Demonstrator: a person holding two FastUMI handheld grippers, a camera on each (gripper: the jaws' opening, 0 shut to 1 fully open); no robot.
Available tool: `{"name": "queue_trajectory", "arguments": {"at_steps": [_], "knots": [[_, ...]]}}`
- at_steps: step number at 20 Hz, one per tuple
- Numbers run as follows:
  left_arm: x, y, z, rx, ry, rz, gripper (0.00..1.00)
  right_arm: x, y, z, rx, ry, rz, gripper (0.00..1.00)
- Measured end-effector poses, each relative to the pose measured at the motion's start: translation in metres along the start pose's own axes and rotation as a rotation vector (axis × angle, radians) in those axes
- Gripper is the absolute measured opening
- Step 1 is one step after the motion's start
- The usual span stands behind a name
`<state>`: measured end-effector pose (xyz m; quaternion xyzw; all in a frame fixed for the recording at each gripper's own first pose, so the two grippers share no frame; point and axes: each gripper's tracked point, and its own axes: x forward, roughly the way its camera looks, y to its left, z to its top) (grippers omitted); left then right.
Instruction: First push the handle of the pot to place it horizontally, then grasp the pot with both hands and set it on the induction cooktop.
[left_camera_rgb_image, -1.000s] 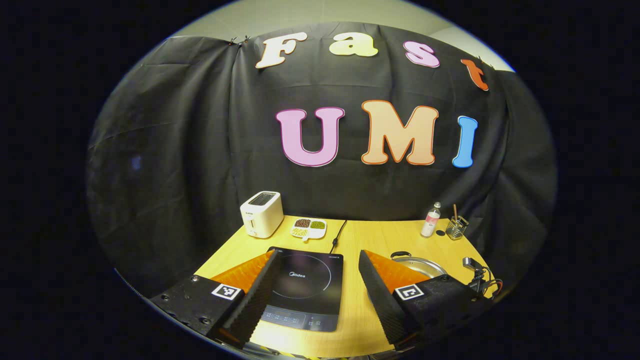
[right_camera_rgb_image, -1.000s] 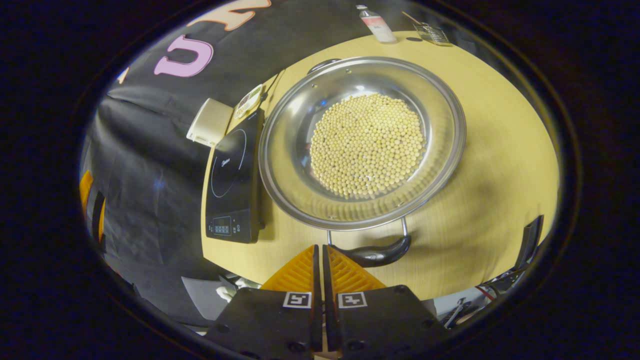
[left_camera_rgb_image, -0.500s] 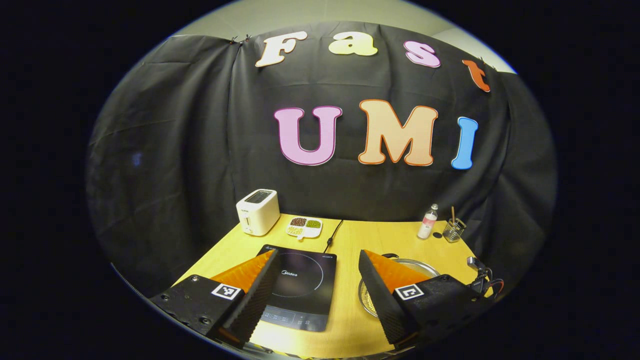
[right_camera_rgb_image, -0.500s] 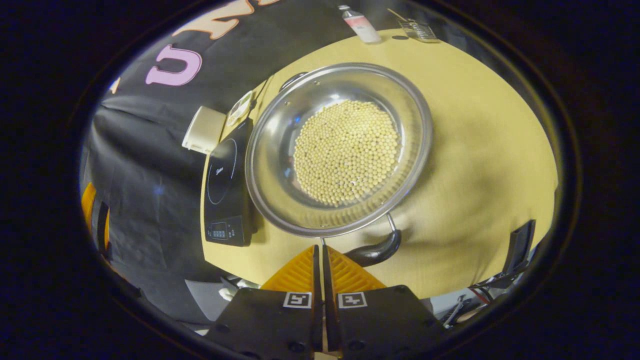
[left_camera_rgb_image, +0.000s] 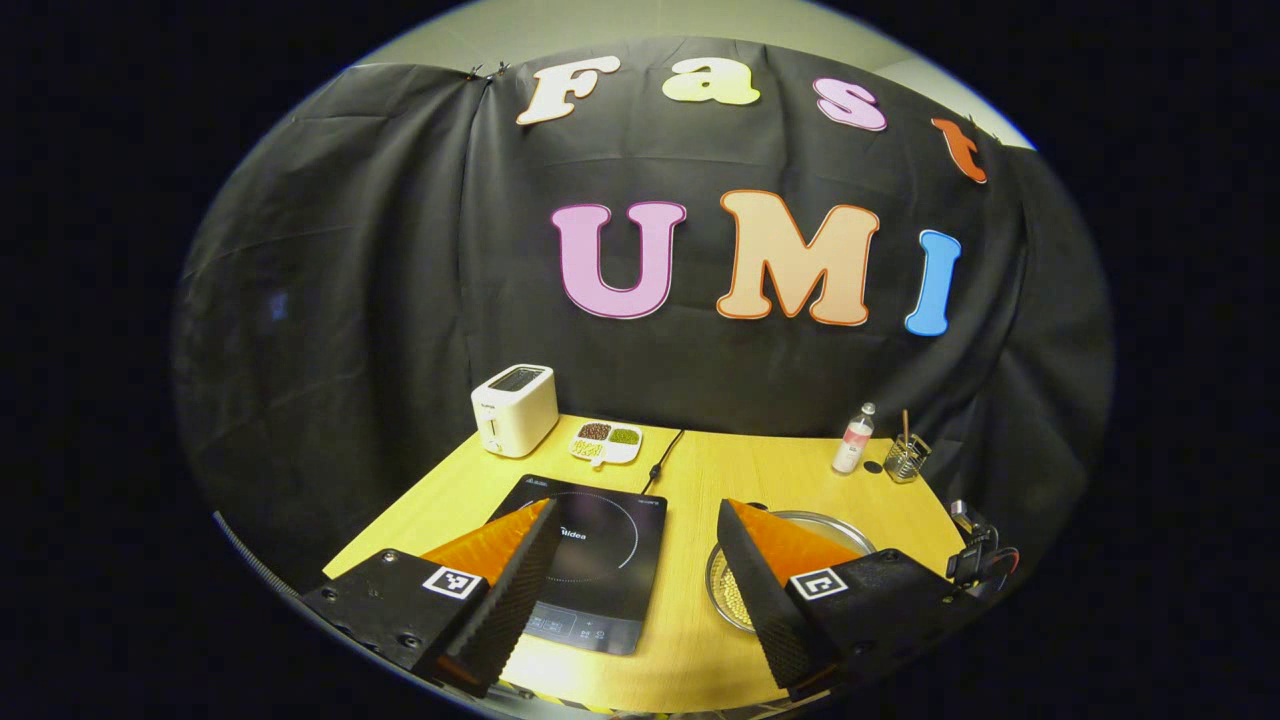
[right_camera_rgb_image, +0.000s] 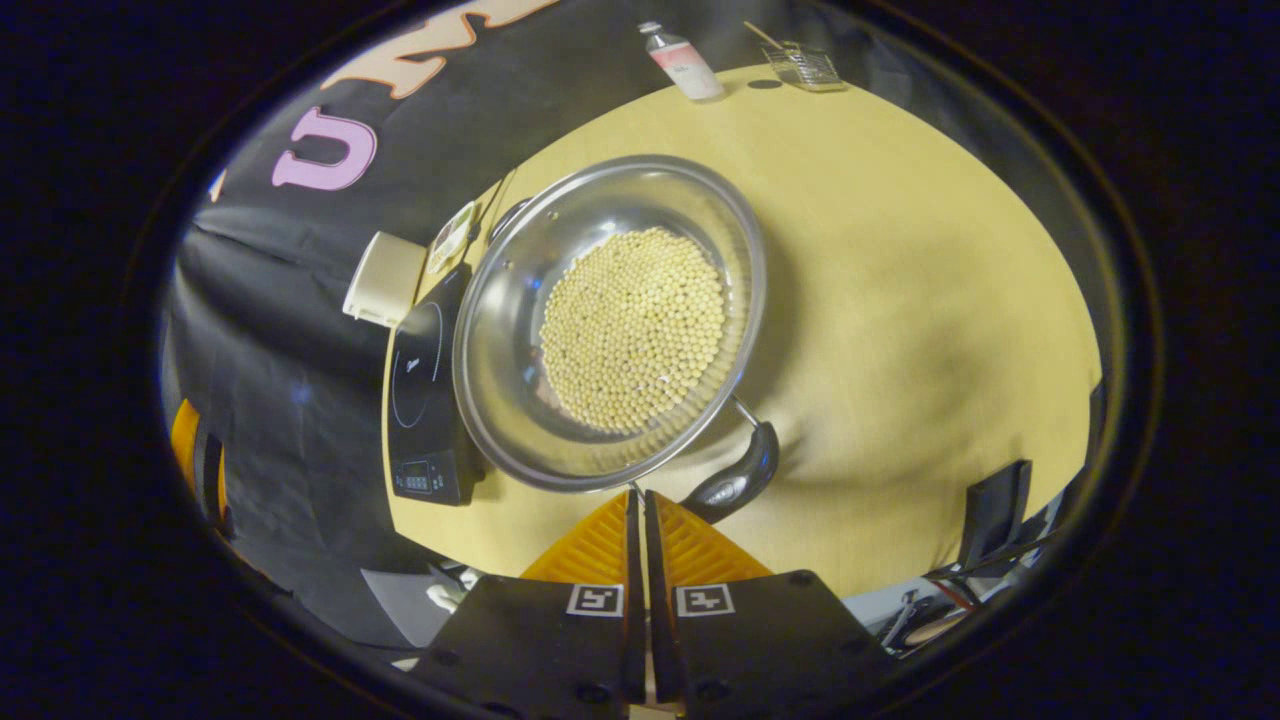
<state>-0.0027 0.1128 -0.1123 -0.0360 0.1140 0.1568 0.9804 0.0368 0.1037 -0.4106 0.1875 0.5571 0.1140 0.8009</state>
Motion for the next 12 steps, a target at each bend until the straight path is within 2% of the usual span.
{"name": "queue_trajectory", "arguments": {"at_steps": [12], "knots": [[0.012,-0.009,-0.013,-0.011,0.040,0.027,0.96,-0.006,-0.038,0.052,0.006,-0.061,-0.065,0.05]]}}
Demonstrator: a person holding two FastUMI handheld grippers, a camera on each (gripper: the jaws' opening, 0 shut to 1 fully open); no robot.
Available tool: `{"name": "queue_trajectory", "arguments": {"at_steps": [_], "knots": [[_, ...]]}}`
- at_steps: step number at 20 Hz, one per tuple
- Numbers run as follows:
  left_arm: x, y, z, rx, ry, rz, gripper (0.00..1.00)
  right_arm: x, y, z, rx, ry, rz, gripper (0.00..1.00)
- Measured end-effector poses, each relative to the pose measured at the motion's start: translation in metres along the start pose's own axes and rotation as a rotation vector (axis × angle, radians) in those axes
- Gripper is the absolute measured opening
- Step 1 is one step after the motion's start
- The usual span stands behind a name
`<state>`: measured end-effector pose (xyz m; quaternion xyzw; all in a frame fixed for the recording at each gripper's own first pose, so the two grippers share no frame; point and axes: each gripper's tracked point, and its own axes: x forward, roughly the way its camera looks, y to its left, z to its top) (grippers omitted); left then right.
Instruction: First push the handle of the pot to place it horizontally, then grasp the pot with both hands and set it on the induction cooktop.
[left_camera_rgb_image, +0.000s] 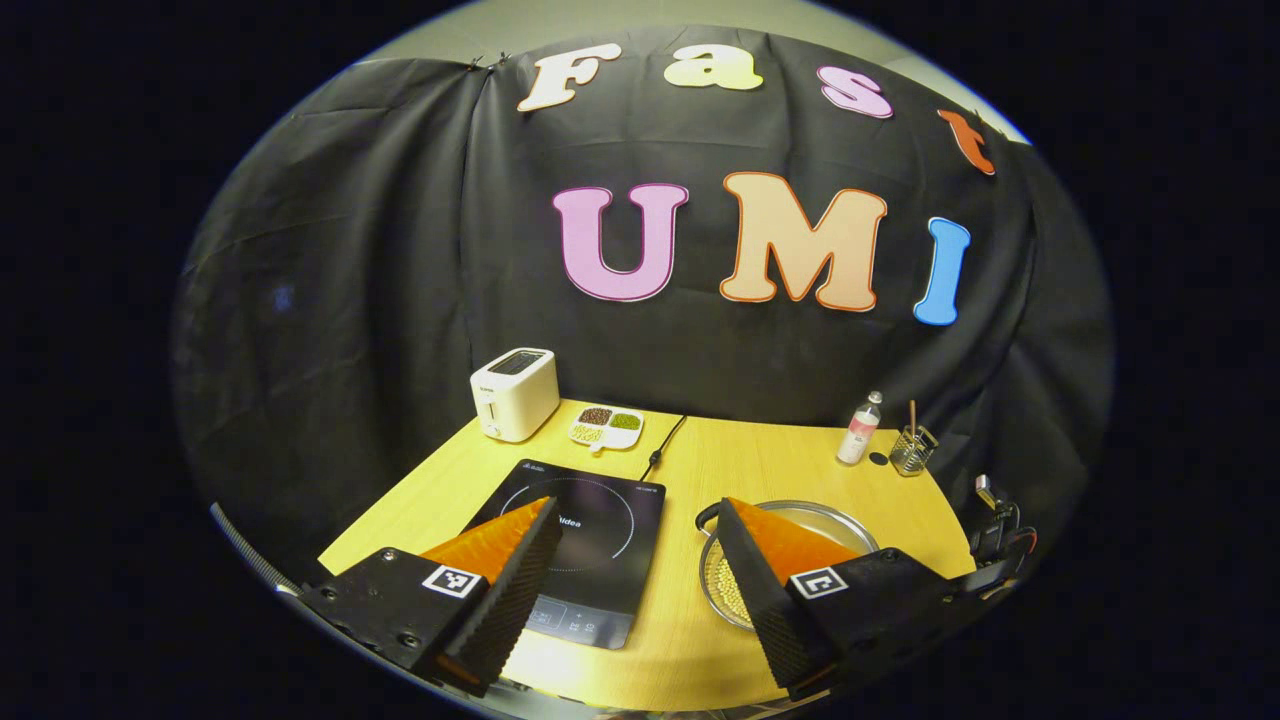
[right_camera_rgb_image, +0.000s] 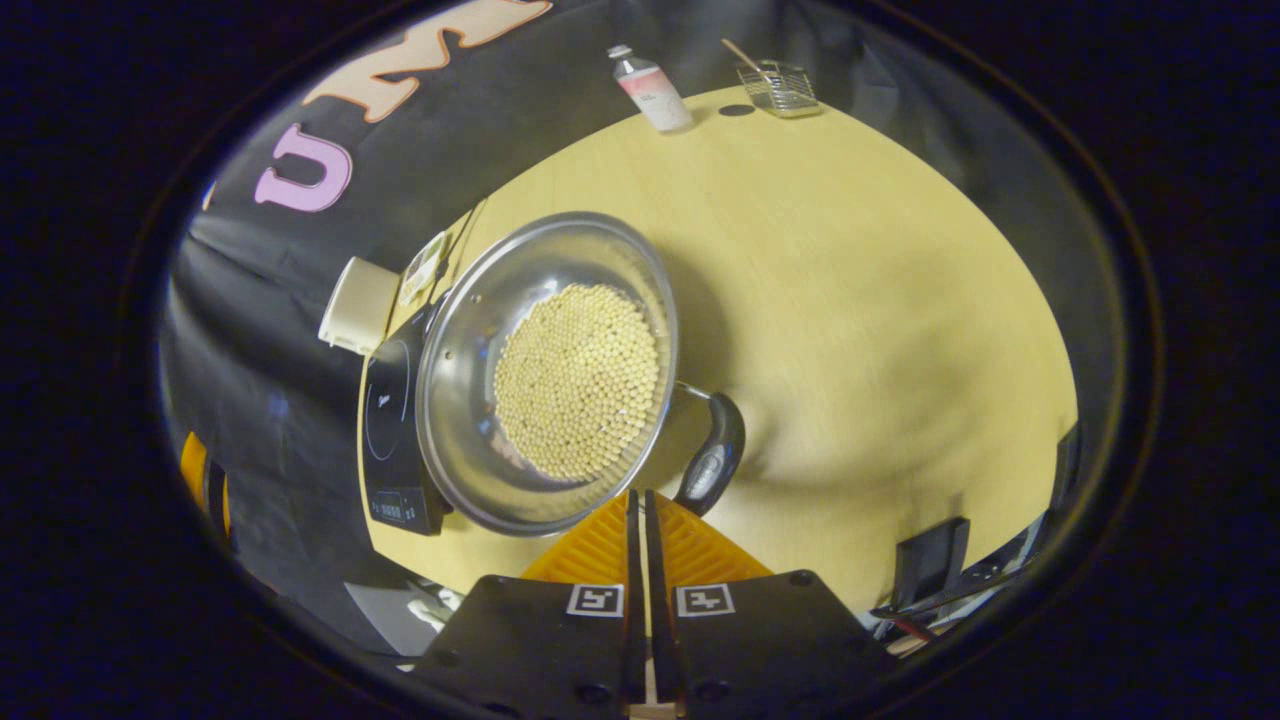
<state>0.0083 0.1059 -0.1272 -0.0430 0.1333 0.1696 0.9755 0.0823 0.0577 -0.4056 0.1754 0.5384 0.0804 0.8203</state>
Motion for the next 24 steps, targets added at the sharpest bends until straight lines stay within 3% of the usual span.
{"name": "queue_trajectory", "arguments": {"at_steps": [1,2,3,4,11,14,15,16,24], "knots": [[0.001,0.000,0.000,-0.001,0.004,0.003,0.96,0.000,-0.003,0.006,0.000,-0.005,-0.005,0.00],[0.003,0.000,-0.001,-0.002,0.008,0.006,0.96,0.000,-0.006,0.010,-0.002,-0.011,-0.011,0.05],[0.004,0.000,-0.002,-0.002,0.011,0.009,0.93,0.001,-0.008,0.016,-0.003,-0.016,-0.017,0.05],[0.006,0.000,-0.003,-0.002,0.017,0.013,0.96,0.001,-0.011,0.020,-0.005,-0.020,-0.021,0.05],[0.017,0.004,-0.018,-0.006,0.066,0.037,0.96,0.005,-0.019,0.047,-0.009,-0.040,-0.026,0.05],[0.020,0.008,-0.023,-0.011,0.086,0.050,0.97,0.007,-0.021,0.055,-0.028,-0.041,-0.028,0.05],[0.020,0.011,-0.025,-0.009,0.090,0.057,0.93,0.008,-0.021,0.059,-0.045,-0.045,-0.032,0.00],[0.020,0.013,-0.025,-0.007,0.093,0.065,0.96,0.009,-0.022,0.064,-0.060,-0.049,-0.036,0.05],[0.024,0.020,-0.039,-0.020,0.119,0.115,0.96,0.019,-0.028,0.084,-0.124,-0.056,-0.061,0.06]]}}
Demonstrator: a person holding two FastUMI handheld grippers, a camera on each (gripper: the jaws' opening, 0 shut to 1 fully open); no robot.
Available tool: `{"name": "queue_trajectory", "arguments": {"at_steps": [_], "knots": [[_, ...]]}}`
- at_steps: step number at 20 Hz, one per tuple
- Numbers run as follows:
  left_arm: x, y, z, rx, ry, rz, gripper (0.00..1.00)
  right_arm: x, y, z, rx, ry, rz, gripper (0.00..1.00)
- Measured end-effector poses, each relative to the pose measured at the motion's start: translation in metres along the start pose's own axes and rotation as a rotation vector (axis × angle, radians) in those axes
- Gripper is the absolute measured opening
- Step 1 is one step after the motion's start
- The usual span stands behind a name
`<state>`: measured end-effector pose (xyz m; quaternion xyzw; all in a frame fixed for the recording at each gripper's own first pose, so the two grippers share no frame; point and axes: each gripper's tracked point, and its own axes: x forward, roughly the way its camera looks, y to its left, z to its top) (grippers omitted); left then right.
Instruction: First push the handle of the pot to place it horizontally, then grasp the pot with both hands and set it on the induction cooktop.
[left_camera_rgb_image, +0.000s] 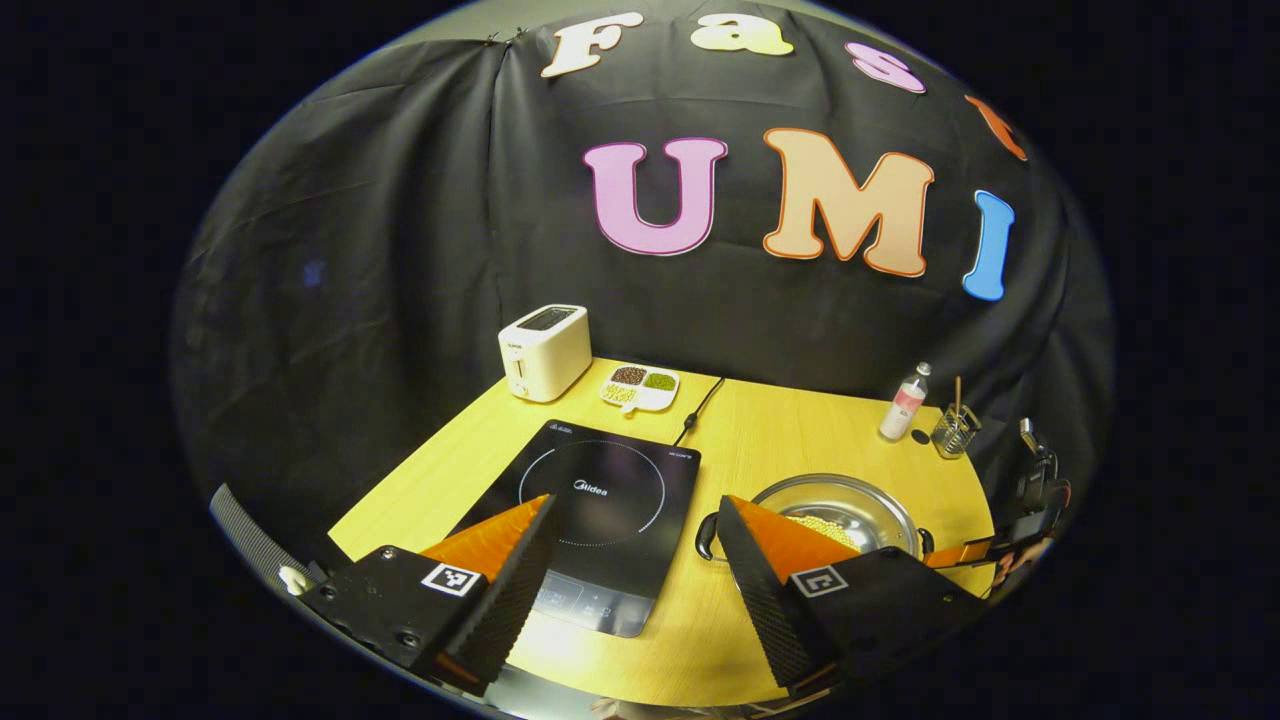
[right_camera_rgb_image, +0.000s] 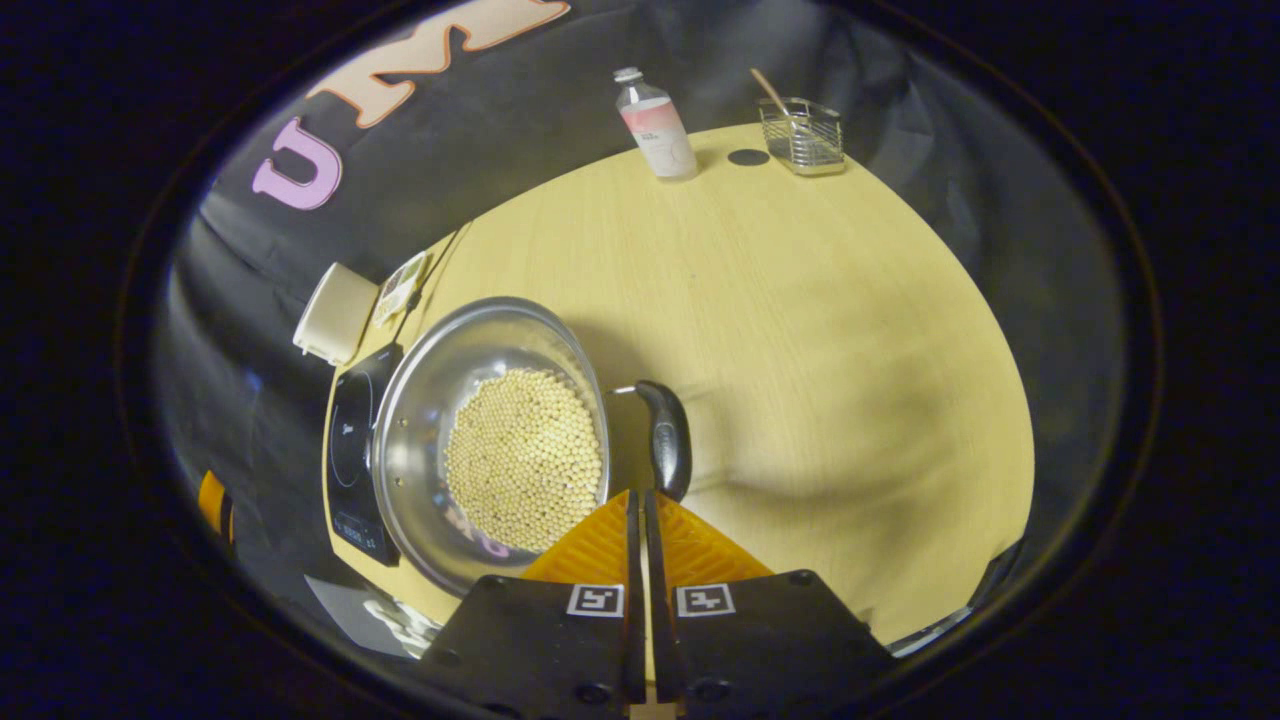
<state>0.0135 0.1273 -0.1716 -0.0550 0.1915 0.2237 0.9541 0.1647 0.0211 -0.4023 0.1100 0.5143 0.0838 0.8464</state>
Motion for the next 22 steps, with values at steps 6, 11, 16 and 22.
{"name": "queue_trajectory", "arguments": {"at_steps": [6,11,16,22], "knots": [[0.006,0.000,-0.012,-0.016,0.022,0.017,0.96,-0.009,-0.006,0.003,0.034,-0.005,0.026,0.00],[0.021,-0.016,-0.018,-0.074,0.028,-0.036,0.97,-0.024,-0.010,0.026,0.121,-0.022,0.101,0.35],[0.046,-0.036,-0.029,-0.107,0.062,-0.134,0.96,-0.031,-0.007,0.049,0.132,-0.065,0.143,0.92],[0.082,-0.057,-0.057,-0.138,0.156,-0.226,0.92,-0.016,0.001,0.055,0.122,-0.044,0.176,1.00]]}}
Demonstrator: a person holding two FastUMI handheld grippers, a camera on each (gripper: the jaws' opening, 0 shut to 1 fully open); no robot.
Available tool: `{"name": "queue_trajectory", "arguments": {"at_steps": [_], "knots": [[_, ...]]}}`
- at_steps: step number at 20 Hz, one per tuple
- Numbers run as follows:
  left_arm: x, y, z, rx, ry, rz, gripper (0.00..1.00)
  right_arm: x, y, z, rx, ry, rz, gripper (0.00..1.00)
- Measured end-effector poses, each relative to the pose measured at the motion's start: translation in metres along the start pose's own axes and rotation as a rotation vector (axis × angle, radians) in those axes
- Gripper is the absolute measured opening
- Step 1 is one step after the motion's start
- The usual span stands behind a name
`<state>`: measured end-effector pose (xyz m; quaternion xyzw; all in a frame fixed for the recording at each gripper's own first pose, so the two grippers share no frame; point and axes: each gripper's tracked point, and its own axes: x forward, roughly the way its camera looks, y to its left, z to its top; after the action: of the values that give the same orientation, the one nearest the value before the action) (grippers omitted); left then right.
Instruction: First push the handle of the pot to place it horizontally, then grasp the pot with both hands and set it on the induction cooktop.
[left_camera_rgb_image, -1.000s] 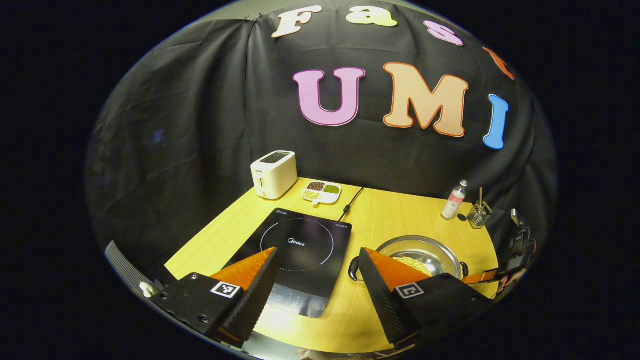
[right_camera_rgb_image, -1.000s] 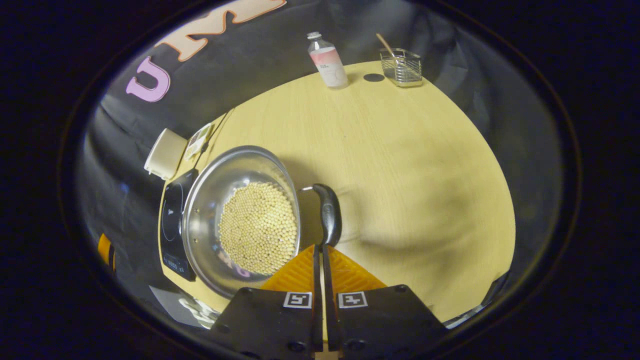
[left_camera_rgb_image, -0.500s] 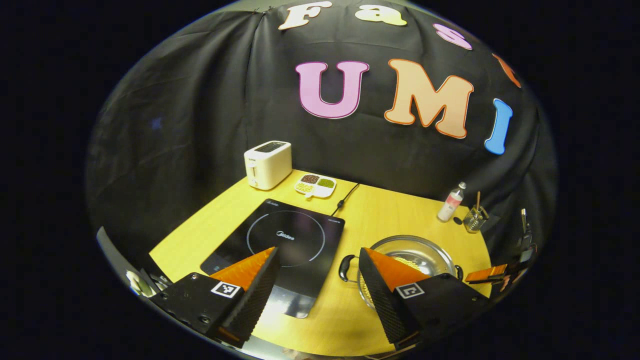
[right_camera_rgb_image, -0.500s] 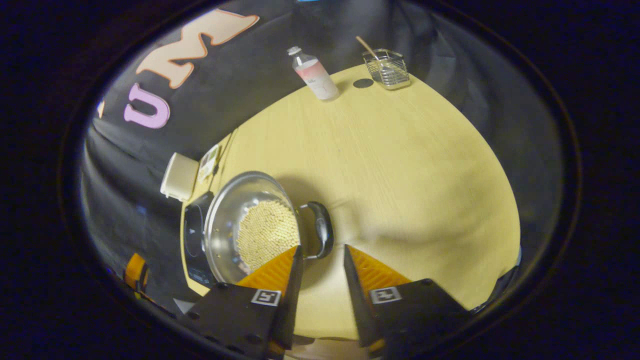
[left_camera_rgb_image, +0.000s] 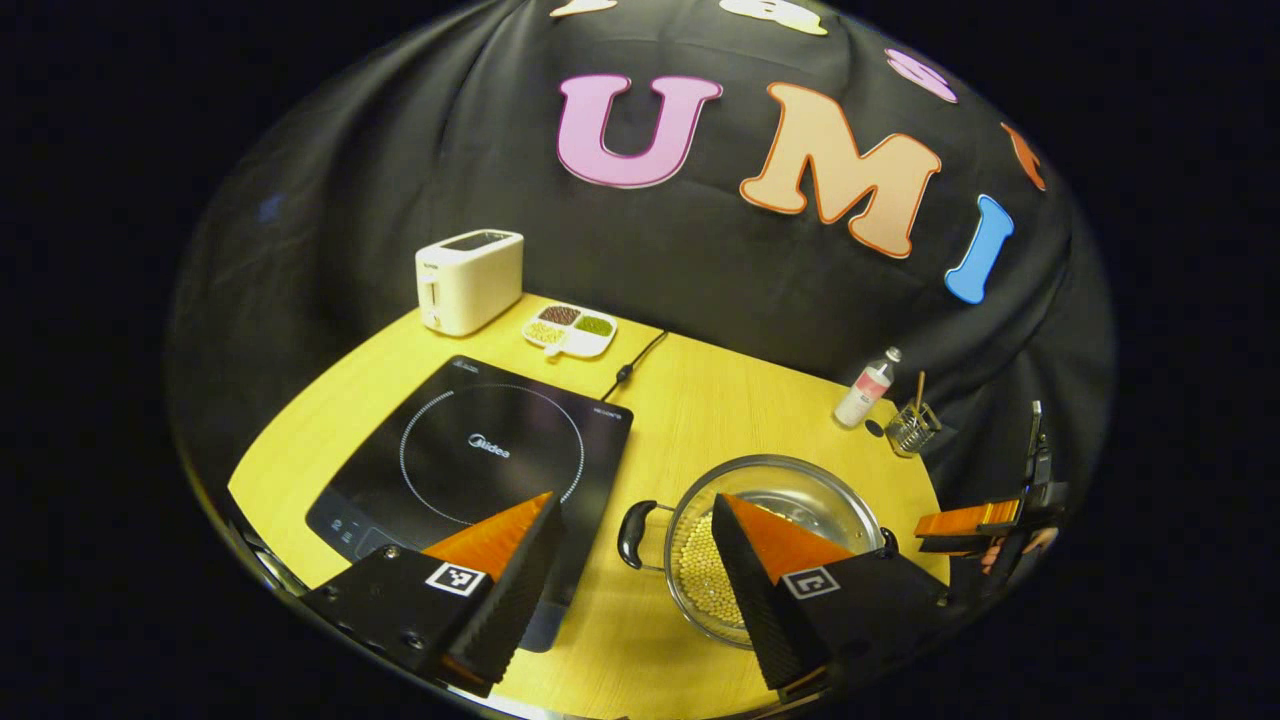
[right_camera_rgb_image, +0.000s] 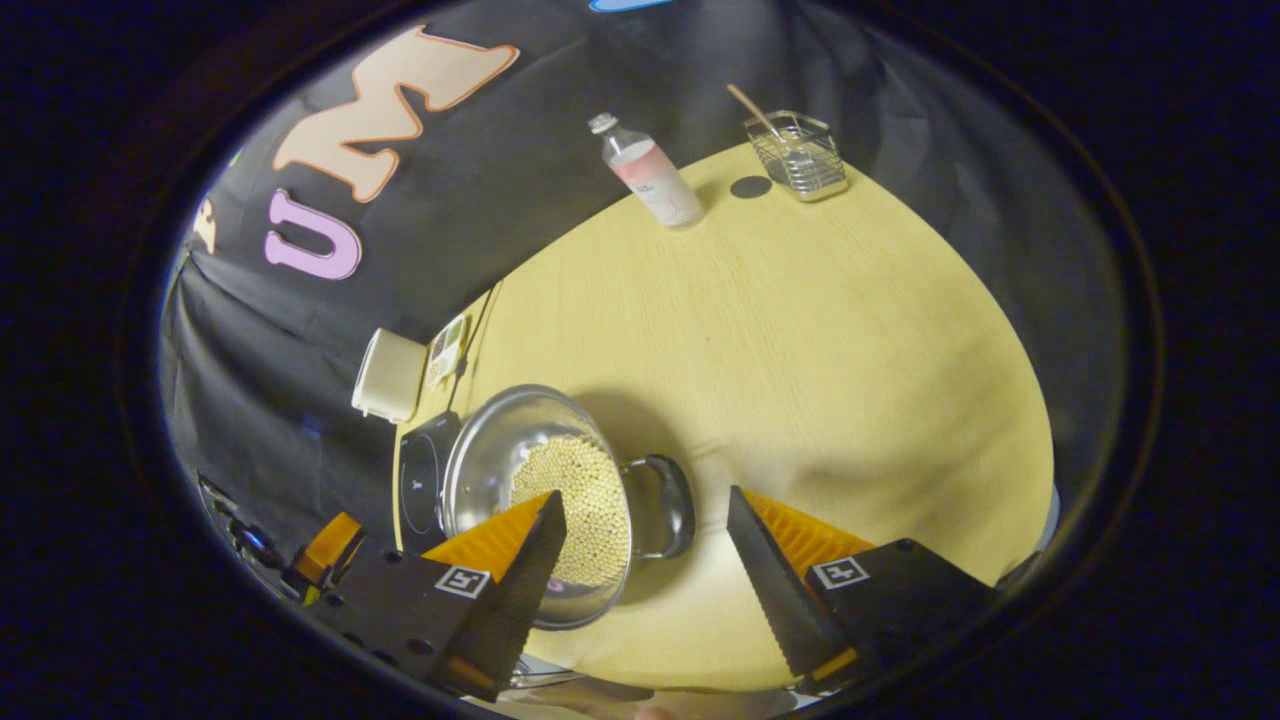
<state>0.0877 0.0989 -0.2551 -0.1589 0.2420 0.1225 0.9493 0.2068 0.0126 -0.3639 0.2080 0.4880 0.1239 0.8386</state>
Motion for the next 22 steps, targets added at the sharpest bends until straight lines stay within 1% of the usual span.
{"name": "queue_trajectory", "arguments": {"at_steps": [1,2,3,4,5,6,7,9,10,11,12,13,14,21,22], "knots": [[0.008,0.000,-0.005,-0.005,0.024,-0.010,0.92,0.004,0.000,-0.001,-0.008,0.008,-0.001,1.00],[0.014,-0.002,-0.010,-0.008,0.047,-0.020,0.92,0.007,-0.001,-0.002,-0.017,0.018,-0.002,0.92],[0.020,-0.003,-0.015,-0.010,0.067,-0.028,0.92,0.011,-0.001,-0.003,-0.024,0.026,-0.004,0.92],[0.025,-0.003,-0.018,-0.015,0.081,-0.029,0.92,0.014,0.000,-0.005,-0.030,0.034,-0.002,1.00],[0.030,-0.003,-0.023,-0.021,0.097,-0.031,0.92,0.018,0.001,-0.004,-0.034,0.041,-0.001,1.00],[0.034,-0.002,-0.026,-0.025,0.112,-0.035,0.92,0.022,0.001,-0.005,-0.037,0.048,0.000,0.92],[0.038,-0.003,-0.029,-0.026,0.124,-0.039,0.92,0.025,0.001,-0.006,-0.041,0.056,-0.003,1.00],[0.046,-0.002,-0.037,-0.023,0.153,-0.044,0.92,0.034,-0.001,-0.010,-0.055,0.075,-0.016,1.00],[0.051,-0.001,-0.042,-0.019,0.171,-0.045,0.96,0.037,-0.002,-0.013,-0.063,0.084,-0.020,1.00],[0.055,-0.001,-0.046,-0.015,0.185,-0.043,0.90,0.041,-0.004,-0.015,-0.072,0.092,-0.026,1.00],[0.059,-0.001,-0.050,-0.012,0.199,-0.042,0.90,0.043,-0.004,-0.017,-0.082,0.101,-0.031,0.92],[0.064,-0.002,-0.054,-0.010,0.211,-0.043,0.90,0.046,-0.004,-0.018,-0.089,0.106,-0.034,1.00],[0.067,-0.004,-0.057,-0.009,0.222,-0.047,0.91,0.048,-0.004,-0.018,-0.092,0.111,-0.033,0.93],[0.084,-0.012,-0.067,0.017,0.263,-0.040,0.90,0.062,-0.004,-0.026,-0.104,0.148,-0.040,0.93],[0.087,-0.012,-0.069,0.022,0.271,-0.036,0.90,0.064,-0.004,-0.027,-0.104,0.154,-0.039,0.99]]}}
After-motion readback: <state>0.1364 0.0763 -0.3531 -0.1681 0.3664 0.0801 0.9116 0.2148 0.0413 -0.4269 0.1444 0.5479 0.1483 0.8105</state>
